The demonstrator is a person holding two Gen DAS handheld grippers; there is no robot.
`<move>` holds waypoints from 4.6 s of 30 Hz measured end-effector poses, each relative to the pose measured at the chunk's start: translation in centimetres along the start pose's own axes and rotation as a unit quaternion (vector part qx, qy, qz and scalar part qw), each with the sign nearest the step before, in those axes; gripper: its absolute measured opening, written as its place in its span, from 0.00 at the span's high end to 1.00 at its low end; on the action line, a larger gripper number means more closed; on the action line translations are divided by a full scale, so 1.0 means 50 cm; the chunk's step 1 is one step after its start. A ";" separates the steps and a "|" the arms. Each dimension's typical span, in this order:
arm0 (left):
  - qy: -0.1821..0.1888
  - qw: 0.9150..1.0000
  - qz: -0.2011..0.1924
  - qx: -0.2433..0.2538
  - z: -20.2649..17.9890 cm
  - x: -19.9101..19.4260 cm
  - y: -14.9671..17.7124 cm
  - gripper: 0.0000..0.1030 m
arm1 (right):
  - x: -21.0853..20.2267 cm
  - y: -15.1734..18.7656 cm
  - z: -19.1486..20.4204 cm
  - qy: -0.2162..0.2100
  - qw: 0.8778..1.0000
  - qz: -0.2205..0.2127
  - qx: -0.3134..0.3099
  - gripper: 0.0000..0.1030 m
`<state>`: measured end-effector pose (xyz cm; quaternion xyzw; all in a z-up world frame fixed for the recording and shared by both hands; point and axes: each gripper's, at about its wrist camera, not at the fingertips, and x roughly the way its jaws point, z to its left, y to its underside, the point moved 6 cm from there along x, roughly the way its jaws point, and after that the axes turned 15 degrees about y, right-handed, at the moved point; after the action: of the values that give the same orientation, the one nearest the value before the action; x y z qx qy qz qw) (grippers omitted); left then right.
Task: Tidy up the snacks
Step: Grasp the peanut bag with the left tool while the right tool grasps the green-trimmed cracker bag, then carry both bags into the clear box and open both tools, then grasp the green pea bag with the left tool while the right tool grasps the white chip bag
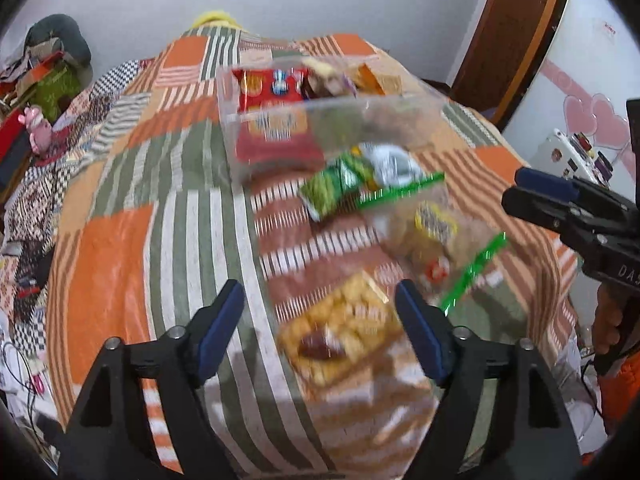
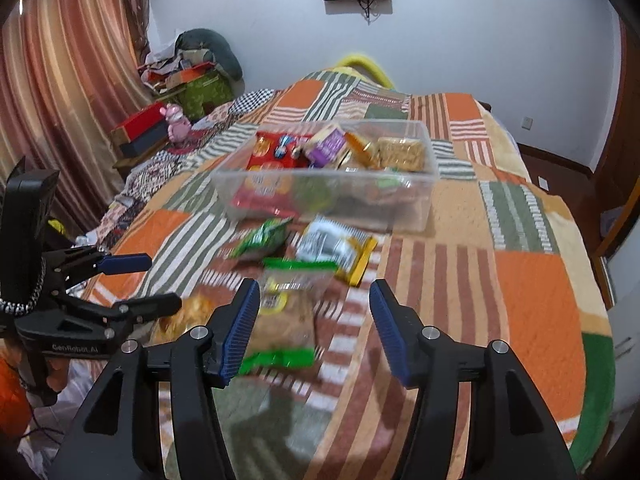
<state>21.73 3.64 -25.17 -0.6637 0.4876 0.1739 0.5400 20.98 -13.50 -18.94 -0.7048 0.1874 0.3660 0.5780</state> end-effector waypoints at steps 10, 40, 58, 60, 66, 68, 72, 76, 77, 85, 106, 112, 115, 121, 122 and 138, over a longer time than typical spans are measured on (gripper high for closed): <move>0.006 0.999 0.030 -0.038 0.043 0.037 0.064 0.16 | 0.027 0.029 0.035 0.001 1.000 0.021 -0.018 0.36; 0.019 0.998 -0.015 -0.052 0.072 0.054 0.013 0.57 | 0.079 0.045 0.047 -0.028 0.999 0.042 -0.002 0.59; 0.001 0.995 -0.094 -0.026 0.053 -0.010 -0.163 0.57 | 0.035 -0.092 -0.035 0.014 0.999 -0.045 0.023 0.59; -0.001 0.995 -0.098 -0.024 0.057 -0.009 -0.186 0.57 | 0.040 -0.110 -0.047 0.020 0.998 -0.051 0.027 0.59; -0.004 0.994 -0.107 -0.025 0.079 0.011 -0.249 0.57 | 0.074 -0.163 -0.071 0.035 0.997 -0.062 0.035 0.59; -0.005 0.994 -0.107 -0.028 0.092 0.024 -0.271 0.57 | 0.090 -0.177 -0.077 0.040 0.997 -0.062 0.035 0.59; -0.008 0.994 -0.104 -0.031 0.111 0.052 -0.304 0.57 | 0.133 -0.199 -0.087 0.049 0.997 -0.055 0.036 0.59; -0.012 0.995 -0.099 -0.030 0.126 0.083 -0.331 0.57 | 0.178 -0.216 -0.096 0.050 0.997 -0.041 0.039 0.59; -0.012 0.995 -0.098 -0.029 0.130 0.091 -0.335 0.57 | 0.187 -0.218 -0.097 0.049 0.997 -0.038 0.039 0.59; -0.015 0.996 -0.085 -0.034 0.159 0.147 -0.351 0.57 | 0.232 -0.219 -0.091 0.049 0.998 -0.026 0.025 0.59; -0.023 0.996 -0.083 -0.024 0.115 0.090 -0.291 0.32 | 0.164 -0.178 -0.102 0.043 0.999 -0.017 0.009 0.37; -0.005 0.998 -0.069 -0.013 0.067 0.087 -0.254 0.30 | 0.134 -0.152 -0.100 0.037 0.999 -0.019 0.006 0.31; 0.002 0.999 -0.051 -0.003 0.037 0.110 -0.232 0.29 | 0.126 -0.137 -0.095 0.035 0.999 -0.017 0.002 0.30; 0.002 1.000 -0.015 0.005 0.013 0.164 -0.192 0.29 | 0.140 -0.107 -0.074 0.025 1.000 0.003 -0.006 0.29; 0.003 1.000 -0.009 0.005 0.014 0.172 -0.185 0.29 | 0.142 -0.101 -0.069 0.025 1.000 0.006 -0.009 0.29; 0.013 1.000 -0.006 0.010 0.055 0.198 -0.133 0.55 | 0.222 -0.073 0.013 -0.009 0.998 0.061 -0.026 0.23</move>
<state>32.67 1.14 -29.99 -0.6632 0.4921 0.1573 0.5416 30.66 -10.14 -24.64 -0.7032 0.2156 0.4119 0.5379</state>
